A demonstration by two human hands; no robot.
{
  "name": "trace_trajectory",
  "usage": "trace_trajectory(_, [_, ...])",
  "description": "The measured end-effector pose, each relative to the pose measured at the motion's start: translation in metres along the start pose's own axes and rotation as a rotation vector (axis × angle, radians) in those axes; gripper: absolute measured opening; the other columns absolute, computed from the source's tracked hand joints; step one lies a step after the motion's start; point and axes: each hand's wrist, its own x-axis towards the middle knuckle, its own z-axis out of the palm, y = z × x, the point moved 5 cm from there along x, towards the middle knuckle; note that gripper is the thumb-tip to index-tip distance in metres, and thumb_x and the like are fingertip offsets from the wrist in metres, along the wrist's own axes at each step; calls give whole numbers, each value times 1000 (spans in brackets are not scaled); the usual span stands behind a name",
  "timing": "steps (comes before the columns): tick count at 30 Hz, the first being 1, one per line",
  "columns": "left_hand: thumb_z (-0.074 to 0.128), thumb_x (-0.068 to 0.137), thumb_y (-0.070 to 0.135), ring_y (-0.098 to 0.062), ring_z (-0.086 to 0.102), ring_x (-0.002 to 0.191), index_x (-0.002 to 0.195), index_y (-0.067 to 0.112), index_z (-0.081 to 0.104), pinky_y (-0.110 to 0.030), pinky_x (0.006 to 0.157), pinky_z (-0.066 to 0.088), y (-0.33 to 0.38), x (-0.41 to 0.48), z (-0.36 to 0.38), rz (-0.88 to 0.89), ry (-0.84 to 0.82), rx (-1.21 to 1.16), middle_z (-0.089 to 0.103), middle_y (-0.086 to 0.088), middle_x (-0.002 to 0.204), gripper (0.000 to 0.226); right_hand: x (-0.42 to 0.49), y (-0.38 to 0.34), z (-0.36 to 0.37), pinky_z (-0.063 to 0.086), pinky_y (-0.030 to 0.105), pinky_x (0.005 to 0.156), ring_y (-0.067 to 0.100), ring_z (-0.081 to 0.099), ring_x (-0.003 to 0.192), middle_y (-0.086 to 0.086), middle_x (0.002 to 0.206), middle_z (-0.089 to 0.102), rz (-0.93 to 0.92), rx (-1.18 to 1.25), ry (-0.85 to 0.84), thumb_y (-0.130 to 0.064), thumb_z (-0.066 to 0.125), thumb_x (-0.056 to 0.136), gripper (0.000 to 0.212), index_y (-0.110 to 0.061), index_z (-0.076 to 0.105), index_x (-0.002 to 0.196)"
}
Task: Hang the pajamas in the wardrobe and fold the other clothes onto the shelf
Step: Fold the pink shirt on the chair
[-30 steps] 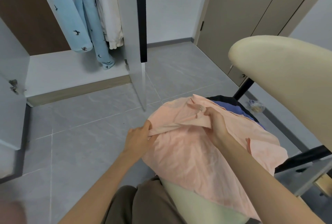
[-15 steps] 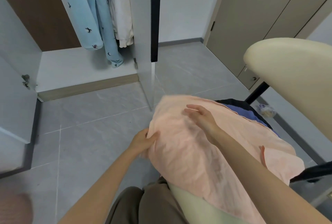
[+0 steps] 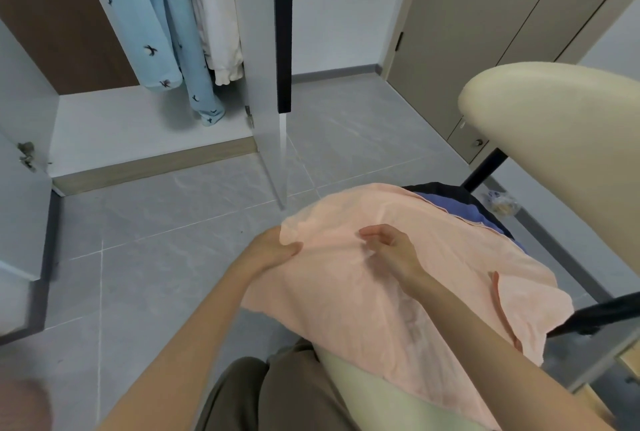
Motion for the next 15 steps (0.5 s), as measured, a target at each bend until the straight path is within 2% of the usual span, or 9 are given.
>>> trace_trajectory(2, [61, 88, 40, -22, 55, 116, 128, 19, 56, -24, 86, 39, 3, -5, -1, -14, -13, 26, 58, -2, 129, 46, -3, 3, -1, 49, 26, 62, 15, 58, 72, 4, 99, 69, 13, -5, 4, 3, 54, 85, 29, -22, 68, 89])
trace_trajectory(3, [62, 86, 42, -21, 58, 109, 125, 18, 58, -25, 82, 42, 2, -6, -1, -65, -27, -92, 62, -3, 123, 46, -5, 3, 0, 48, 25, 60, 14, 58, 70, 4, 99, 69, 20, -5, 5, 2, 54, 85, 29, -22, 68, 88])
trace_trajectory(5, [61, 86, 49, -21, 65, 92, 117, 12, 62, -28, 75, 49, 2, -13, 6, -226, -171, -496, 69, -6, 105, 48, -7, 4, 0, 46, 23, 51, 14, 57, 63, 5, 98, 69, 36, 19, -5, 2, 52, 86, 29, -22, 68, 87])
trace_trajectory(7, [45, 93, 53, -25, 67, 83, 101, 9, 68, -33, 72, 50, 6, -19, 14, -321, -324, -884, 71, -10, 92, 51, -10, 4, 2, 43, 22, 45, 13, 54, 57, 9, 98, 68, 46, 50, -21, 4, 51, 86, 28, -19, 67, 88])
trace_trajectory(8, [36, 96, 52, -27, 65, 83, 94, 7, 67, -35, 72, 48, 2, -18, 17, -365, -308, -1017, 70, -11, 90, 55, -11, 4, 2, 43, 22, 45, 13, 53, 56, 10, 97, 68, 43, 52, -27, 4, 51, 85, 28, -17, 67, 89])
trace_trajectory(10, [33, 102, 34, -27, 55, 80, 83, 4, 58, -30, 65, 44, -7, -14, 17, -432, -159, -1056, 59, -11, 84, 44, -13, 5, 2, 45, 22, 51, 11, 53, 57, 9, 92, 67, 28, 39, -36, 4, 52, 84, 27, -16, 68, 91])
trace_trajectory(12, [40, 100, 11, -24, 50, 85, 86, 0, 58, -25, 56, 42, -14, -15, 15, -468, 45, -914, 54, -11, 85, 25, -15, 6, 1, 46, 23, 57, 11, 53, 59, 8, 89, 67, 24, 22, -45, 3, 54, 84, 26, -17, 68, 91])
trace_trajectory(14, [44, 98, 7, -28, 53, 93, 107, -4, 58, -32, 71, 44, -11, -16, 18, -455, 47, -897, 59, -16, 93, 19, -16, 8, 1, 46, 23, 62, 12, 54, 61, 6, 87, 66, 27, 9, -59, 3, 54, 84, 27, -18, 68, 90])
trace_trajectory(15, [44, 98, 9, -30, 54, 88, 104, -2, 57, -37, 73, 44, -11, -16, 21, -445, 11, -944, 62, -15, 86, 18, -17, 9, 1, 46, 24, 63, 12, 54, 63, 5, 86, 66, 24, -3, -66, 3, 53, 84, 28, -19, 69, 89])
